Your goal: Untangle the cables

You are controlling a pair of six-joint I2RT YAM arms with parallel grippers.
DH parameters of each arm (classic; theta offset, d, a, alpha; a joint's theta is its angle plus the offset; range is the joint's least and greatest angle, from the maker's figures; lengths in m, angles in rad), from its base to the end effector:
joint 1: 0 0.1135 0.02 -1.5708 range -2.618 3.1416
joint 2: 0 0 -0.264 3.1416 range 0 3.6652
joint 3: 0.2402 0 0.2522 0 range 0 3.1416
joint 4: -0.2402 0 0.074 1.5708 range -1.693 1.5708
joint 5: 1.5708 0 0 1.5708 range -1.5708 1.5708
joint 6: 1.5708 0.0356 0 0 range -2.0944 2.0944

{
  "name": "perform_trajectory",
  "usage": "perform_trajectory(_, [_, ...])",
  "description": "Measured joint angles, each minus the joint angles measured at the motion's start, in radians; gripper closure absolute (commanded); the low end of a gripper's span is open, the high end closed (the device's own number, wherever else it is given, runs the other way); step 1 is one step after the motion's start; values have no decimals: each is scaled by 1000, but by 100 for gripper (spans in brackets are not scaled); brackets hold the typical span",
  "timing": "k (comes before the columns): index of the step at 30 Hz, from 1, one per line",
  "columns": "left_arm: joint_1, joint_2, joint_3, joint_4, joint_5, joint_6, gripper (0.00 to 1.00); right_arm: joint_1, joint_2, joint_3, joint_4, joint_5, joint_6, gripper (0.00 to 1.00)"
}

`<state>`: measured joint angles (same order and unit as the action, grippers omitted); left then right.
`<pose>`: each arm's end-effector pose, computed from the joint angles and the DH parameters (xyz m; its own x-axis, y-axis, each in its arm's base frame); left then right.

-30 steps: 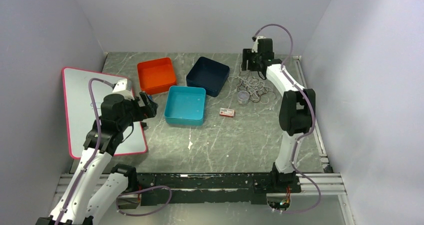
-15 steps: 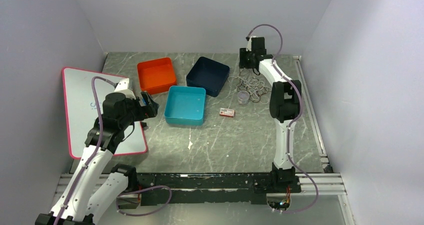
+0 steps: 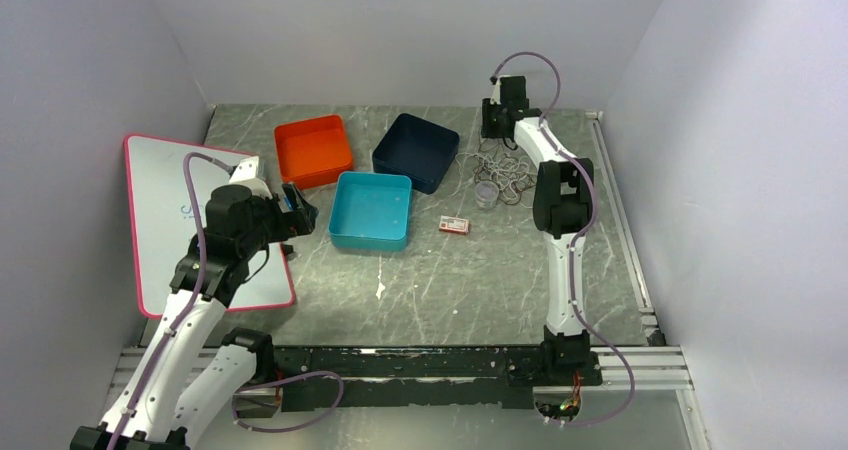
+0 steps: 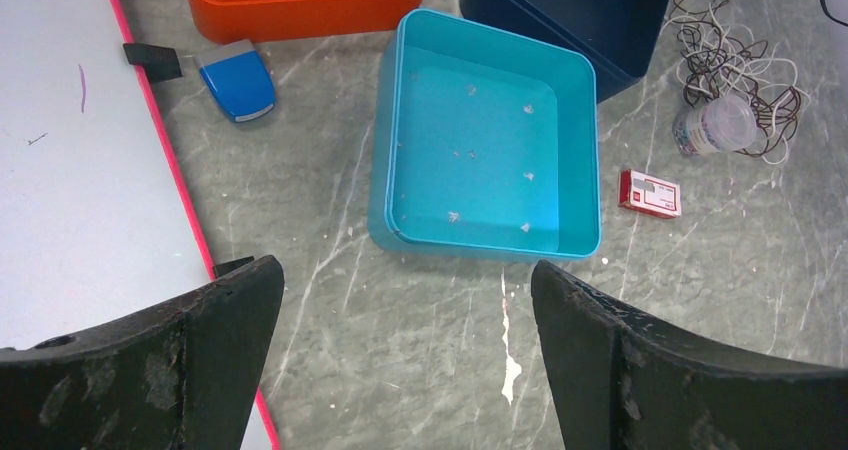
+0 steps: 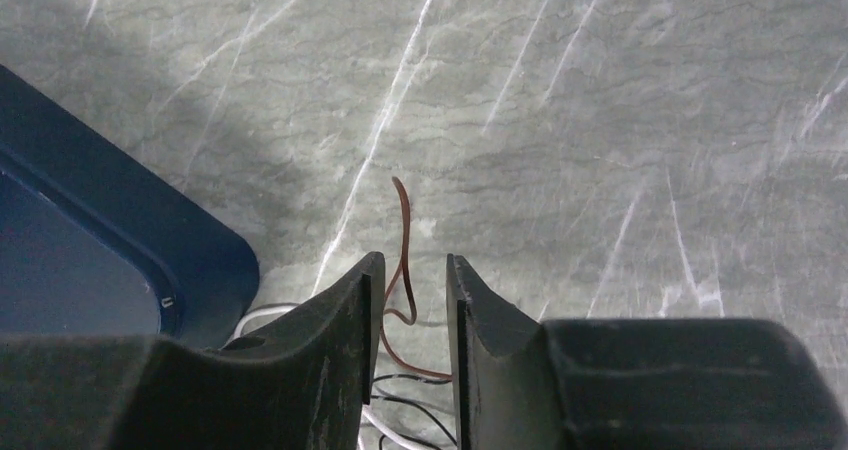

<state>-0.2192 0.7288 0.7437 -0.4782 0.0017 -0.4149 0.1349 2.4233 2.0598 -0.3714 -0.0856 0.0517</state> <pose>0.1612 -0.0360 0.3040 -0.4875 -0.3044 -0.8184 0.0245 0.9321 -0.3613 0.5449 0.0770 0.1828 -0.6737 -0.0395 -0.7379 -0.1622 0.9821 0.0956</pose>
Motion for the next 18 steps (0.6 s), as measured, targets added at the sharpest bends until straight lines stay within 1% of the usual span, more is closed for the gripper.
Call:
perform_trajectory(2, [0,2,0,0,0,0,2,0,11,16,-4,-2,3,76])
perform_trajectory(5, [0,5,0,0,0,0,3,-1,16,26,-5,-9,7,90])
perform_trajectory(8, [0,6,0,0,0,0,3,-1,16,27,-3,-14,10,96])
perform_trajectory(9, [0,6,0,0,0,0,3,-1,16,27,-3,-15,10,100])
perform_trajectory(14, [0,5,0,0,0,0,2,-1,14,20,8,-15,10,100])
perform_trajectory(16, [0,2,0,0,0,0,0,-1,-1,-11,24,-13,10,100])
perform_trajectory(18, [2,-4,0,0,0,1,2,-1,-33,-62,35,-11,10,100])
